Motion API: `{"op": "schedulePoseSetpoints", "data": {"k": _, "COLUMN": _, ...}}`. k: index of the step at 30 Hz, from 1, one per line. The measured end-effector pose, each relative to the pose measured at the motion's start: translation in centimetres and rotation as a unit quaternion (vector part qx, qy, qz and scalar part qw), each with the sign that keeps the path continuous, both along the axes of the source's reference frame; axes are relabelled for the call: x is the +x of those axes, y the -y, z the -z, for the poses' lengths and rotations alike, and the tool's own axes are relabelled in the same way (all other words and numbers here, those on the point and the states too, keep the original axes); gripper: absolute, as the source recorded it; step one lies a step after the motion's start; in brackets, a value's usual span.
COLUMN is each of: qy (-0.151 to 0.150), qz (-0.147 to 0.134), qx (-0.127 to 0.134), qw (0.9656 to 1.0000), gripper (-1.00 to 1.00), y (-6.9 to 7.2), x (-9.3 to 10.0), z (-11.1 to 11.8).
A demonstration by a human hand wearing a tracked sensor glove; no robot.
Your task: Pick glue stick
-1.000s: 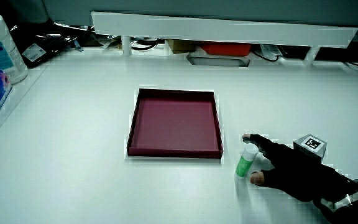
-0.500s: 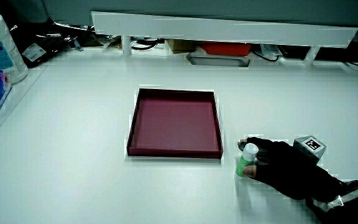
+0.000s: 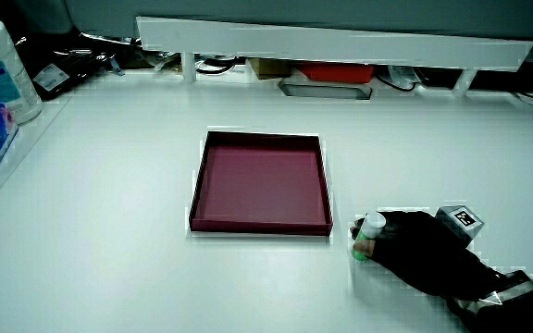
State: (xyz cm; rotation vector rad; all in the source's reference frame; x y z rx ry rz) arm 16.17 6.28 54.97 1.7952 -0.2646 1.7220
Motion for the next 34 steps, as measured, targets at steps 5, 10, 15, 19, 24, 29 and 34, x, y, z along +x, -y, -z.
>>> {"op": "schedulePoseSetpoints", "data": {"k": 5, "qy": 0.009, "qz": -0.006, "qx": 0.005, "qw": 0.9999, "gripper": 0.85, "y": -0.1, "x": -0.1, "z": 0.1}}
{"op": "schedulePoseSetpoints", "data": {"k": 10, "qy": 0.004, "qz": -0.003, "qx": 0.004, "qw": 1.0, "gripper": 1.0, "y": -0.2, "x": -0.1, "z": -0.1}}
{"op": "schedulePoseSetpoints", "data": {"k": 15, "qy": 0.005, "qz": -0.001, "qx": 0.009, "qw": 1.0, "gripper": 1.0, "y": -0.2, "x": -0.2, "z": 0.1}}
{"op": "schedulePoseSetpoints", "data": {"k": 19, "qy": 0.011, "qz": 0.0, "qx": 0.021, "qw": 0.9997, "gripper": 1.0, "y": 0.2, "x": -0.3, "z": 0.6}}
{"op": "schedulePoseSetpoints", "data": {"k": 24, "qy": 0.001, "qz": 0.014, "qx": 0.058, "qw": 0.9982, "gripper": 1.0, "y": 1.7, "x": -1.0, "z": 2.4}}
{"op": "schedulePoseSetpoints", "data": {"k": 29, "qy": 0.002, "qz": 0.026, "qx": 0.091, "qw": 0.9955, "gripper": 1.0, "y": 3.5, "x": -2.6, "z": 4.6}}
{"op": "schedulePoseSetpoints", "data": {"k": 34, "qy": -0.005, "qz": 0.035, "qx": 0.122, "qw": 0.992, "gripper": 1.0, "y": 5.1, "x": -4.6, "z": 5.9}}
